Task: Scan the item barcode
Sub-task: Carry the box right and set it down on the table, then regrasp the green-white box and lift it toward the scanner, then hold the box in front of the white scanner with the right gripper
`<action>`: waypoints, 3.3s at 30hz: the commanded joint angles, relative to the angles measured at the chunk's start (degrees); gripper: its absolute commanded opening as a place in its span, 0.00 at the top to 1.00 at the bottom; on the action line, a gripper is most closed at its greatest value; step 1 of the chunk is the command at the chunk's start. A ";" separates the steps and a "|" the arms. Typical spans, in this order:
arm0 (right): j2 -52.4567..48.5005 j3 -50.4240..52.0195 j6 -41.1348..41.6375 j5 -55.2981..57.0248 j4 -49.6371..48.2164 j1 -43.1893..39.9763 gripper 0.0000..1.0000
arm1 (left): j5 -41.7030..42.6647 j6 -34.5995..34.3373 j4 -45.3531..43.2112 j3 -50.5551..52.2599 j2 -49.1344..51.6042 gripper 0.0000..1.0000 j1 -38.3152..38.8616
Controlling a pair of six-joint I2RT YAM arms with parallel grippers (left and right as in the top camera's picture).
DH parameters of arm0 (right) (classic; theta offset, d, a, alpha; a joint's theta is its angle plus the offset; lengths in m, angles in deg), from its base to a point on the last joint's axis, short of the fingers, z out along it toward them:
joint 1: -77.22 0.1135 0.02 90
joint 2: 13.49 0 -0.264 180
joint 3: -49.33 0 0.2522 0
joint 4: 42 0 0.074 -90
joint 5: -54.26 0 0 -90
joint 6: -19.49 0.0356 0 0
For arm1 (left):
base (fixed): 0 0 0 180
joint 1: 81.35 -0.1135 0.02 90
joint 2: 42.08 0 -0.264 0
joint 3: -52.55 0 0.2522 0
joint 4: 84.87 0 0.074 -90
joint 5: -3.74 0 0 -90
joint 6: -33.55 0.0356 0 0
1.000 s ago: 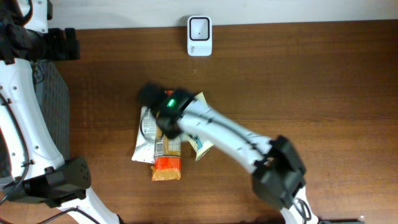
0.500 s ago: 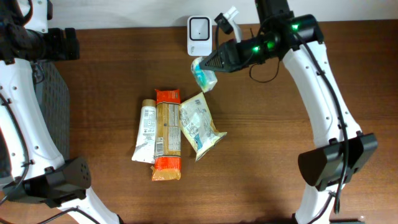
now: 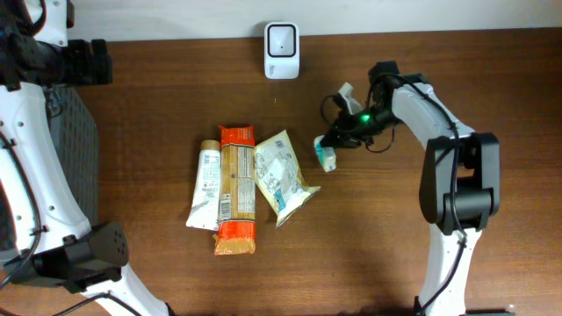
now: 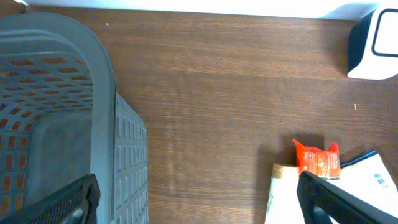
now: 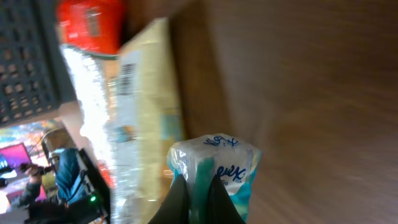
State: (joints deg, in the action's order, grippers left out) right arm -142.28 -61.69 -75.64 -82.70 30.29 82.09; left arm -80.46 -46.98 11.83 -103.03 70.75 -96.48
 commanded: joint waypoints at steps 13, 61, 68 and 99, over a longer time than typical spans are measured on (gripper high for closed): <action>-1.64 -1.44 -9.40 15.47 7.15 -7.43 0.55 | 0.46 0.92 -0.09 -0.24 -0.11 0.01 -0.04; 15.98 4.00 -17.20 -32.24 17.84 -10.93 0.96 | 0.46 0.92 -0.09 -0.24 -0.11 0.01 -0.04; 19.67 0.46 -16.48 -42.01 22.91 -12.85 0.96 | 0.46 0.92 -0.09 -0.24 -0.11 0.01 -0.04; 5.62 -17.38 -1.09 77.92 -32.20 19.50 0.96 | 0.46 0.92 -0.09 -0.24 -0.11 0.01 -0.04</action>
State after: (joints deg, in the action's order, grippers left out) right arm -131.86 -78.34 -69.43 -17.41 2.66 100.97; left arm -80.43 -46.98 11.85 -103.03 70.75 -96.48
